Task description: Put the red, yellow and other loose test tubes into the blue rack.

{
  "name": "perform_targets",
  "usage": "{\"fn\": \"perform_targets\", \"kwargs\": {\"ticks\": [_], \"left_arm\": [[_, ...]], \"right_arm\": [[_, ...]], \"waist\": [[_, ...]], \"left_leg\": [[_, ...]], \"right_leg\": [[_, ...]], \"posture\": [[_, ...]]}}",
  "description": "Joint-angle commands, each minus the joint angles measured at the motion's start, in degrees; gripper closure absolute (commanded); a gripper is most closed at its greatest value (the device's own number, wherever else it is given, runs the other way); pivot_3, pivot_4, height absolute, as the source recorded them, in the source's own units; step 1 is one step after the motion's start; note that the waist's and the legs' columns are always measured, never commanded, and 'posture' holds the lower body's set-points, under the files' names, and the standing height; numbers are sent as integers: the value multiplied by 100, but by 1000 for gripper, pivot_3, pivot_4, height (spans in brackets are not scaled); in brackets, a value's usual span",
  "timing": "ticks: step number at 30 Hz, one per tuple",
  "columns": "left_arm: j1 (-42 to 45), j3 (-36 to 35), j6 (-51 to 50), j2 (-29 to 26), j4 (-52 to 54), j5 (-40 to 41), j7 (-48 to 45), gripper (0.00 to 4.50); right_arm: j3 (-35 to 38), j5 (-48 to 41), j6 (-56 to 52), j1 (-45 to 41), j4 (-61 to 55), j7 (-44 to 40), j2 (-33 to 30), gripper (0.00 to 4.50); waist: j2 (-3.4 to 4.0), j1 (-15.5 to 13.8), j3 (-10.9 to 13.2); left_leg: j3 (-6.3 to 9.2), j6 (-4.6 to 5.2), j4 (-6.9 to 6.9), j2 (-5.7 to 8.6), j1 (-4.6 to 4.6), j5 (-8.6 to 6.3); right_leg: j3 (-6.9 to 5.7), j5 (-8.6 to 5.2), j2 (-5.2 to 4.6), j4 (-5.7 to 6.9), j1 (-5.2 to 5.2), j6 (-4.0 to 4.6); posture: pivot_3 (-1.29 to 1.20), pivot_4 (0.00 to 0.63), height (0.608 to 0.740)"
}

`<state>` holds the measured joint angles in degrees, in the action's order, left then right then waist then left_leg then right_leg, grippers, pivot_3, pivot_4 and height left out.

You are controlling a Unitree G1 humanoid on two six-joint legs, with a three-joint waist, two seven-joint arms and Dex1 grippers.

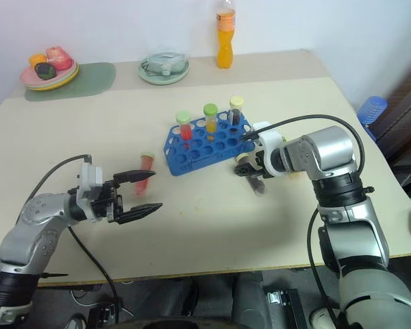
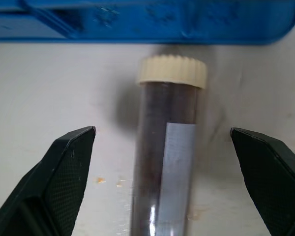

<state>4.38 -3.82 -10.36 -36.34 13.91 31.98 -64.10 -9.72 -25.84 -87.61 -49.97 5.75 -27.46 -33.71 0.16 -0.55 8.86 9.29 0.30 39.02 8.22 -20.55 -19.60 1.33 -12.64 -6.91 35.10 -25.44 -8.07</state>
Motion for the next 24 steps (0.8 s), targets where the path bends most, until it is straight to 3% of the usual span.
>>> {"fn": "perform_targets", "kwargs": {"ticks": [1,3,5,7,11,12,19,24], "left_arm": [[-60,-120,-24,-28,218,114,26,278],[-75,-120,-37,-20,241,110,43,278],[-95,-117,-43,-12,262,109,64,211],[-110,-114,-49,-8,278,110,77,211],[-138,-109,-68,2,319,114,103,211],[-142,-107,-71,4,323,114,106,211],[-197,-144,-100,-6,389,146,141,211],[-202,-179,-119,-23,404,168,163,211]], "right_arm": [[-252,199,283,-121,74,-13,15,0],[-431,301,432,-108,82,-31,3,0],[-695,437,643,-63,-26,-69,-50,572],[-940,536,794,-9,-158,-167,-140,1330],[-1299,763,1094,101,-376,-292,-277,3382],[-1393,839,1185,119,-433,-318,-320,3624],[-1491,1003,1683,247,-1033,-712,-636,3624],[-577,209,2309,606,-1982,-1552,-652,3624]], "waist": [[0,0,0],[-4,3,-2],[-9,19,-6],[-9,32,-6],[-9,33,-6],[-9,28,-6],[-7,13,-5],[-3,-12,1]], "left_leg": [[0,0,0,0,1,0],[-1,0,2,0,5,0],[-2,0,3,0,13,0],[-2,0,5,0,13,0],[-2,-1,2,-2,10,0],[-2,-1,3,-2,10,0],[-2,-1,3,-1,8,0],[-2,0,1,-1,-1,0]], "right_leg": [[0,0,0,0,1,0],[0,0,0,0,5,0],[0,1,0,1,11,1],[0,1,0,2,11,1],[0,1,1,3,7,1],[0,1,1,2,8,1],[0,1,1,-1,7,1],[0,1,1,-4,0,1]], "posture": [[0,150,740],[0,150,740],[0,150,740],[0,150,740],[0,150,740],[0,150,740],[0,150,740],[0,150,740]]}}
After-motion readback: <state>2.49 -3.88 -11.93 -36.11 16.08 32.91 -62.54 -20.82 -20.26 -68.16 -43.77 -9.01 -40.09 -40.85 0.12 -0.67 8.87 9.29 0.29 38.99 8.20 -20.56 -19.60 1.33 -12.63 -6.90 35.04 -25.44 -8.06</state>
